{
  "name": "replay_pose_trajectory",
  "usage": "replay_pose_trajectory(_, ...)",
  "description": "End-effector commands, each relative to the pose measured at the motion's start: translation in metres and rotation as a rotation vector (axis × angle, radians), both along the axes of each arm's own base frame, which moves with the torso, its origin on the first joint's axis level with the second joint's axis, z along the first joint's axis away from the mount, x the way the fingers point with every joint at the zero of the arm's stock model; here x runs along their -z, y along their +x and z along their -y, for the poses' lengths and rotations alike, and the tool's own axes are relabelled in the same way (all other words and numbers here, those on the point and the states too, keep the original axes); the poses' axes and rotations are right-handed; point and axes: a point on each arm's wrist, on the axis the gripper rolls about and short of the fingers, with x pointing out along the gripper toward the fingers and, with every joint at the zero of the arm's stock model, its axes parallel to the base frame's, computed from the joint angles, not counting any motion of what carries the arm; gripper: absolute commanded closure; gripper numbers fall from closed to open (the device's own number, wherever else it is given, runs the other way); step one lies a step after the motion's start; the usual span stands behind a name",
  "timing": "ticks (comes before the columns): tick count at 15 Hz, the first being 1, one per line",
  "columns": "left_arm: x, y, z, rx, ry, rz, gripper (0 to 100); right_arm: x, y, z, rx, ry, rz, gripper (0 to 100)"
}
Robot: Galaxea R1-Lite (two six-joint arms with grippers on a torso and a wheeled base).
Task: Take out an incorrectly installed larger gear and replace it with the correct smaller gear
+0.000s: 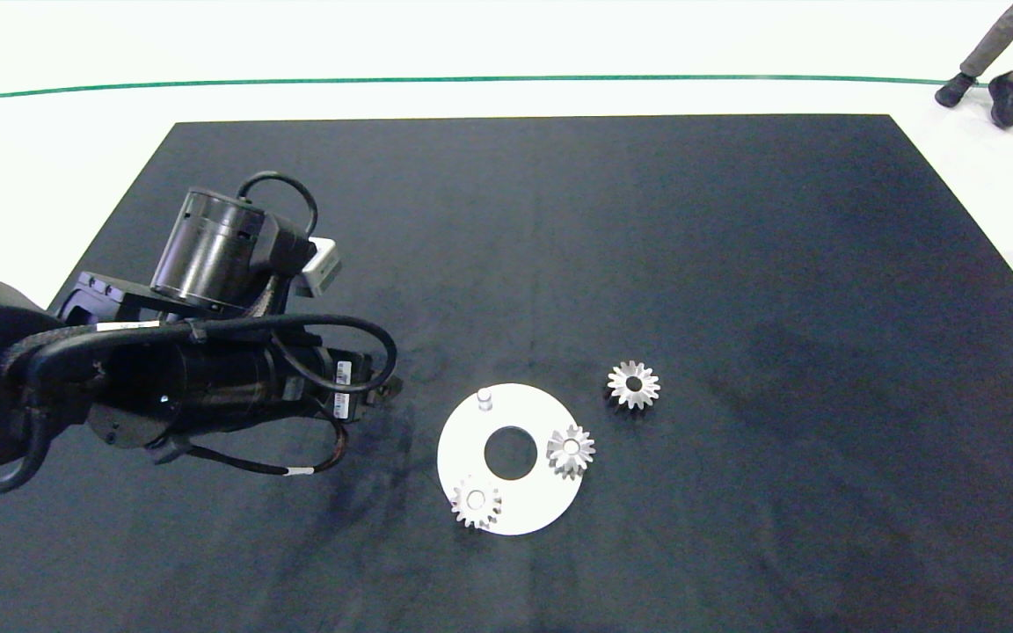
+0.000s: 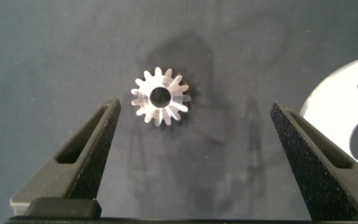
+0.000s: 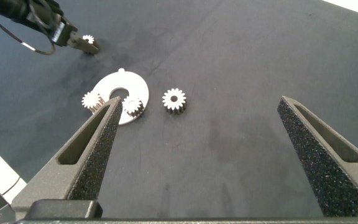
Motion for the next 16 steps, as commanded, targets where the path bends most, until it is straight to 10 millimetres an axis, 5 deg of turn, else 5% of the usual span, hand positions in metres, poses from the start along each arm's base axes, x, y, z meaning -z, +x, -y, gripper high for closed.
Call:
replay_pose_trajectory(1, 0.008, 0.008, 0.003, -0.007, 0.005, -0.009, 0, 0.002, 0.001, -0.001, 0.0, -0.007, -0.006, 0)
replay_pose_trajectory(5, 0.015, 0.011, 0.003, -0.017, 0.015, -0.027, 0, 0.002, 0.001, -0.001, 0.0, -0.008, -0.005, 0)
replay_pose_trajectory(16, 0.026, 0.02, -0.005, -0.049, 0.018, -0.023, 22, 0.003, 0.002, -0.002, -0.004, -0.011, -0.009, 0)
